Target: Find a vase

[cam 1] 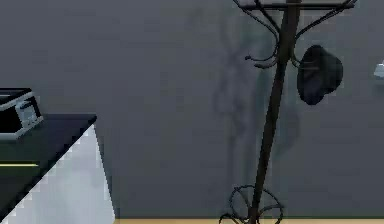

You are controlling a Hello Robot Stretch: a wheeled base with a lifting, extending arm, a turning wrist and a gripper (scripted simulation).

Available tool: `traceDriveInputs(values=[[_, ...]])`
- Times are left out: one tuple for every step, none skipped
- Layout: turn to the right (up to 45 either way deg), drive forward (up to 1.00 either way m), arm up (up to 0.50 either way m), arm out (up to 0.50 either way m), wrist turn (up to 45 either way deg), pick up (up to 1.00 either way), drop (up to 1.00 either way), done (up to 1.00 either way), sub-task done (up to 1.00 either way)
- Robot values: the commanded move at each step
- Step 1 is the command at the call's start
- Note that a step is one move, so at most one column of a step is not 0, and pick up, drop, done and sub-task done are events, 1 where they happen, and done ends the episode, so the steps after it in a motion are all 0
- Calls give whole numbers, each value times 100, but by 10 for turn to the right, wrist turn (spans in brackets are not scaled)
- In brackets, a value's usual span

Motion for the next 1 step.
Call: traceDriveInputs(values=[[450,0,0,0,0,0,0,0,0]])
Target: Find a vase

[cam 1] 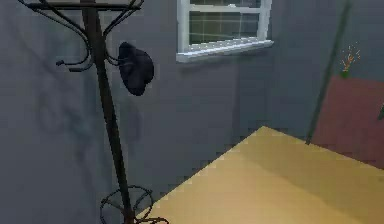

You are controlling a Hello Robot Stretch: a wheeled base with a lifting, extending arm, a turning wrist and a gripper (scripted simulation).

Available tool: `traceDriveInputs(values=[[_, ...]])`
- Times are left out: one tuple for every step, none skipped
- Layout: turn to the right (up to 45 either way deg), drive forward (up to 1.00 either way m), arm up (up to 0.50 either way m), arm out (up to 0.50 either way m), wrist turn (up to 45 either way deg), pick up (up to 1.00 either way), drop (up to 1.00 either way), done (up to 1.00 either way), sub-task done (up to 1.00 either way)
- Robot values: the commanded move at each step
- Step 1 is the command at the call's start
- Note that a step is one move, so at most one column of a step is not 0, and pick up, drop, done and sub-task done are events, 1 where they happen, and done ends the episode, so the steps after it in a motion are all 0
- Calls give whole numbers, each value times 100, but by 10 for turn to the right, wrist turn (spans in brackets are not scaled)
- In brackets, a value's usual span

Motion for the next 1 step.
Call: traceDriveInputs(values=[[390,0,0,0,0,0,0,0,0]])
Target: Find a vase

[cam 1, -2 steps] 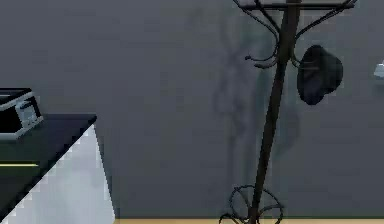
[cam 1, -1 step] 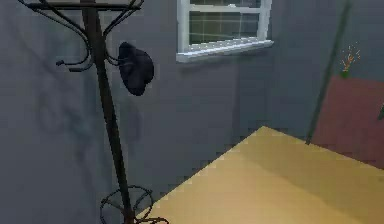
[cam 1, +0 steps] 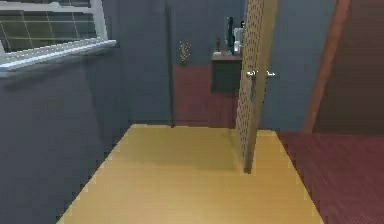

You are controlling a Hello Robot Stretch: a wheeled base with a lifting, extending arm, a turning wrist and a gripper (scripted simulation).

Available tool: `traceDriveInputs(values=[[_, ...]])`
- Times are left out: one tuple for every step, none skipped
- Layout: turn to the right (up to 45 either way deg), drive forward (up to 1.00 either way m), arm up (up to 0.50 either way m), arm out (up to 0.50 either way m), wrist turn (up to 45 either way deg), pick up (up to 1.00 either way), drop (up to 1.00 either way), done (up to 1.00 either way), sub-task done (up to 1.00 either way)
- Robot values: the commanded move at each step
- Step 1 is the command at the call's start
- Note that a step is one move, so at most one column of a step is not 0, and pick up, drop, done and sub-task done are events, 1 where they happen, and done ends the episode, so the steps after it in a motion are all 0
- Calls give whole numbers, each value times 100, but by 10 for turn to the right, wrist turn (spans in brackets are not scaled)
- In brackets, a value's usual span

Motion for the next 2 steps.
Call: traceDriveInputs(values=[[0,100,0,0,0,0,0,0,0],[0,100,0,0,0,0,0,0,0]])
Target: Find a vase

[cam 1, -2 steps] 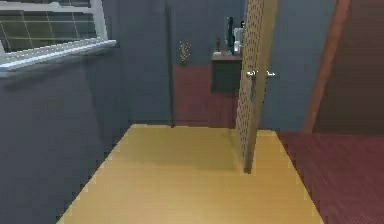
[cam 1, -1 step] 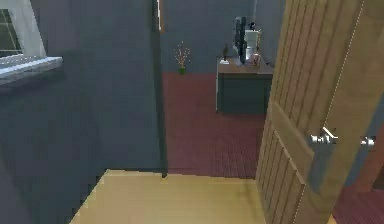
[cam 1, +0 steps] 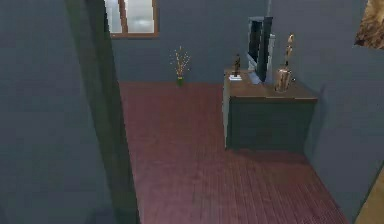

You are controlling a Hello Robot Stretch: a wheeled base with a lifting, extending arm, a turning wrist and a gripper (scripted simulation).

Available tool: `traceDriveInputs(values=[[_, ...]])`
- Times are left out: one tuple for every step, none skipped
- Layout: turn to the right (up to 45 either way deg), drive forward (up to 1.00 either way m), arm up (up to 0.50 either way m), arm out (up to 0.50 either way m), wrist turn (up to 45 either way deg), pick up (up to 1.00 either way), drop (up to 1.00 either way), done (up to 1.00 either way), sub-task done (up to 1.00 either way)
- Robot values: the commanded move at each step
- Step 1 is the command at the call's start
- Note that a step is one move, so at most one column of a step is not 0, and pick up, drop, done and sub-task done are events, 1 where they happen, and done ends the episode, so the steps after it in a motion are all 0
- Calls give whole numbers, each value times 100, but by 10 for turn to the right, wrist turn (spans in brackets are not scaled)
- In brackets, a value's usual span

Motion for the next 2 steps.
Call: traceDriveInputs(values=[[0,85,0,0,0,0,0,0,0],[-120,0,0,0,0,0,0,0,0]])
